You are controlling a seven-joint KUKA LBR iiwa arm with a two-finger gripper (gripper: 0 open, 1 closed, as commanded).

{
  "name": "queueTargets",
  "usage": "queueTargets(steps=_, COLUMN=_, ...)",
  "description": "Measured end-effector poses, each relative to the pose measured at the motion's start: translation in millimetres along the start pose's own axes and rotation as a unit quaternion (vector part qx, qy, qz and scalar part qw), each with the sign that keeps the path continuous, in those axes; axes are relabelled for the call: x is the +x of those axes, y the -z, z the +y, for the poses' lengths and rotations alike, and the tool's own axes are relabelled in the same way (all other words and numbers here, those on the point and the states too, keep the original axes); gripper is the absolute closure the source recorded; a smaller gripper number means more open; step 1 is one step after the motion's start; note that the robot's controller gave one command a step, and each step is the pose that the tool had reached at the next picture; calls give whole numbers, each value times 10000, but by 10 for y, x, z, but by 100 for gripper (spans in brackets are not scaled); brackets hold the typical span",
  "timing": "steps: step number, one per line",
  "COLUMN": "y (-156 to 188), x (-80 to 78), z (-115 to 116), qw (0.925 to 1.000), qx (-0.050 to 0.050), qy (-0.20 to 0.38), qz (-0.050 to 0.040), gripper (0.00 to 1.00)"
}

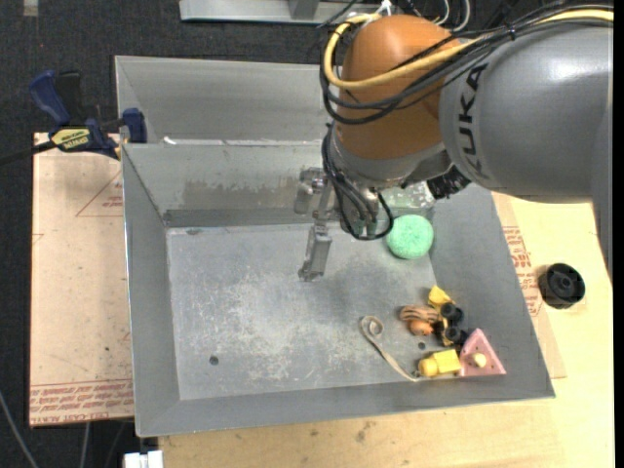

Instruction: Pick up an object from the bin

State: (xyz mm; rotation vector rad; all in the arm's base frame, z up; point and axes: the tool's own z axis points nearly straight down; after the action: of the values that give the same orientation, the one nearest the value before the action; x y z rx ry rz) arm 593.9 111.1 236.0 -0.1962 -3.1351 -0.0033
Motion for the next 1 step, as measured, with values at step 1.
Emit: queueTargets(steps=1, y=101, x=239, z=-335, qw=10000, qx=16, qy=91, qz=-1, gripper=0)
